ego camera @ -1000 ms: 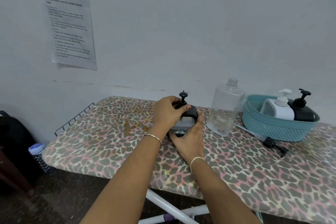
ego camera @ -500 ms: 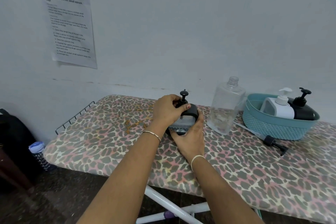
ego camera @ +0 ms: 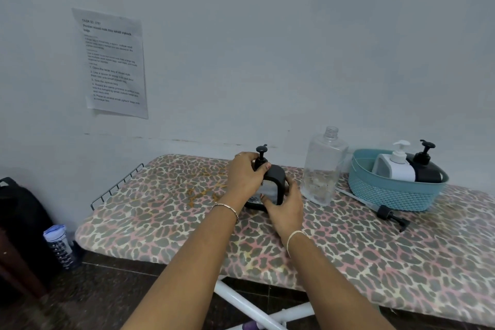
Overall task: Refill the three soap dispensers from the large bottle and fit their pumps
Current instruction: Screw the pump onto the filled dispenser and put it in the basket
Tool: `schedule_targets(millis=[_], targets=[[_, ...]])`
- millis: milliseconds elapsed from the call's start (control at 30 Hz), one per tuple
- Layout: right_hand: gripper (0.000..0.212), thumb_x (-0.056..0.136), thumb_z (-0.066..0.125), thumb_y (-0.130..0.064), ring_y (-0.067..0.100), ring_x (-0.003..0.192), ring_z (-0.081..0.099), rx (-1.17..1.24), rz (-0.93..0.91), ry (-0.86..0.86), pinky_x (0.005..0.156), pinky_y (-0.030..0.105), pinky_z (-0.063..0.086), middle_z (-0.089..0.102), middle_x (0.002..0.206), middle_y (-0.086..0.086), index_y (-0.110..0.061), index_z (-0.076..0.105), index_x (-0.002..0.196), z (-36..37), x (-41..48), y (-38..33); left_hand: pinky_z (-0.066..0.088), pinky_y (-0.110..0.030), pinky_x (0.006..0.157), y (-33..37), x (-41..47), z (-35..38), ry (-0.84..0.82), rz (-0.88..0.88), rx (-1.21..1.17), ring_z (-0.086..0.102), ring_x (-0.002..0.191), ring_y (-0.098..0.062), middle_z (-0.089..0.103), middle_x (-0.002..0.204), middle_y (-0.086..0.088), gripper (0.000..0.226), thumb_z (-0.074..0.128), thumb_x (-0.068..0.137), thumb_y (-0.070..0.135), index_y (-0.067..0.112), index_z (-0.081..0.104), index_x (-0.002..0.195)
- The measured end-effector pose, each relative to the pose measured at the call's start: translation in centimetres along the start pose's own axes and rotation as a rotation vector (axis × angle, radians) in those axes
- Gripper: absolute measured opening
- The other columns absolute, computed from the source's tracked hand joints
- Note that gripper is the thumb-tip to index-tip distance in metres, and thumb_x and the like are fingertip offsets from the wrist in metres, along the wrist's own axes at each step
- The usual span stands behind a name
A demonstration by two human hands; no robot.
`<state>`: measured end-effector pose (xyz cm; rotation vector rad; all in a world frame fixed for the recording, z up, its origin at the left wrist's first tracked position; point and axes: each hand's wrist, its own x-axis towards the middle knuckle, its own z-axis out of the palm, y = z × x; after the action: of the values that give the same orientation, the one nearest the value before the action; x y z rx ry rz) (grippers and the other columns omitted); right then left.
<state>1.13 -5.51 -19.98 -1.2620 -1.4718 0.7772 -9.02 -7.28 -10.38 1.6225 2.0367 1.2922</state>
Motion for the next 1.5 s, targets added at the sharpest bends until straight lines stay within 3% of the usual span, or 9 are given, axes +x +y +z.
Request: schedule_targets(millis=[100, 233, 367, 733, 900, 1033, 1200, 1333, 1500], targets=[[0.055, 0.067, 0.081, -0.039, 0.014, 0.098, 0.058, -0.062, 0.012, -0.021, 0.084, 0.033, 0.051, 0.057, 0.105, -0.006, -0.024, 0.052, 0.111, -1.4, -0.6, -0.6, 0.051, -0.033, 0.09, -0.1, -0.7, 0.0, 0.061, -0.01, -0.006, 0.062, 0.103, -0.021, 0.066, 0.113, -0.007, 0.029, 0.071, 0.084, 0.033, 0.015, 0.07, 0.107], [0.049, 0.06, 0.08, -0.046, 0.009, 0.081, 0.055, -0.136, -0.028, -0.013, 0.068, 0.027, 0.048, 0.053, 0.09, -0.011, -0.026, 0.048, 0.092, -2.1, -2.4, -1.7, 0.053, -0.041, 0.086, 0.4, -2.3, 0.4, 0.174, -0.077, 0.073, 0.056, 0.11, -0.024, 0.063, 0.115, -0.003, 0.035, 0.073, 0.079, 0.044, 0.024, 0.07, 0.106], [0.053, 0.055, 0.078, -0.053, 0.011, 0.074, 0.055, -0.163, -0.023, -0.002, 0.061, 0.032, 0.049, 0.053, 0.085, -0.008, -0.027, 0.042, 0.084, -2.3, -4.1, -2.3, 0.052, -0.029, 0.076, 0.6, -3.4, 0.5, 0.191, -0.119, -0.002, 0.058, 0.106, -0.021, 0.066, 0.106, -0.001, 0.034, 0.077, 0.075, 0.044, 0.024, 0.069, 0.102], [0.049, 0.068, 0.087, -0.027, 0.014, 0.094, 0.058, 0.164, 0.043, -0.375, 0.079, 0.02, 0.049, 0.061, 0.103, 0.0, -0.011, 0.059, 0.106, -8.0, -1.8, -4.1, 0.05, -0.033, 0.089, 1.3, -2.9, -1.4, -0.076, 0.028, -0.045, 0.061, 0.106, -0.021, 0.059, 0.123, -0.008, 0.036, 0.076, 0.08, 0.032, 0.016, 0.066, 0.111], [0.051, 0.065, 0.088, -0.021, 0.015, 0.096, 0.06, 0.238, 0.013, -0.343, 0.085, 0.026, 0.052, 0.064, 0.102, 0.003, -0.007, 0.061, 0.105, -11.6, -0.1, -4.9, 0.053, -0.039, 0.089, 4.4, -2.9, -1.6, -0.131, 0.104, -0.155, 0.065, 0.099, -0.017, 0.066, 0.117, -0.002, 0.029, 0.07, 0.086, 0.027, 0.014, 0.067, 0.112], [0.075, 0.051, 0.087, -0.037, 0.018, 0.103, 0.058, 0.318, 0.032, -0.242, 0.089, 0.028, 0.051, 0.062, 0.109, 0.005, -0.009, 0.057, 0.113, -15.2, 1.8, -4.4, 0.051, -0.029, 0.086, 7.7, -3.4, -1.4, -0.285, 0.162, -0.237, 0.062, 0.097, -0.013, 0.067, 0.112, 0.001, 0.025, 0.067, 0.09, 0.023, 0.014, 0.066, 0.113], [0.089, 0.054, 0.087, -0.032, 0.015, 0.116, 0.059, 0.395, 0.115, -0.388, 0.088, 0.027, 0.049, 0.064, 0.122, 0.003, -0.022, 0.048, 0.133, -20.0, 3.8, -3.1, 0.048, -0.019, 0.079, 11.3, -3.9, 1.1, -0.448, 0.222, -0.326, 0.062, 0.1, -0.013, 0.066, 0.108, 0.005, 0.021, 0.067, 0.09, 0.022, 0.017, 0.066, 0.11], [0.094, 0.041, 0.095, -0.046, 0.024, 0.108, 0.064, 0.49, 0.141, -0.405, 0.086, 0.032, 0.051, 0.07, 0.113, 0.01, -0.011, 0.06, 0.121, -23.0, 5.0, -2.7, 0.048, -0.011, 0.074, 14.1, -3.6, 3.5, -0.484, 0.268, -0.417, 0.061, 0.088, -0.002, 0.064, 0.107, 0.008, 0.018, 0.067, 0.09, 0.022, 0.019, 0.065, 0.107], [0.089, 0.043, 0.094, -0.048, 0.028, 0.102, 0.067, 0.572, 0.076, -0.269, 0.077, 0.032, 0.056, 0.07, 0.111, 0.015, -0.004, 0.064, 0.114, -26.3, 6.9, -2.8, 0.054, -0.028, 0.087, 17.7, -1.8, 6.5, -0.424, 0.294, -0.46, 0.066, 0.096, -0.014, 0.069, 0.11, 0.002, 0.021, 0.07, 0.087, 0.024, 0.017, 0.068, 0.107]])
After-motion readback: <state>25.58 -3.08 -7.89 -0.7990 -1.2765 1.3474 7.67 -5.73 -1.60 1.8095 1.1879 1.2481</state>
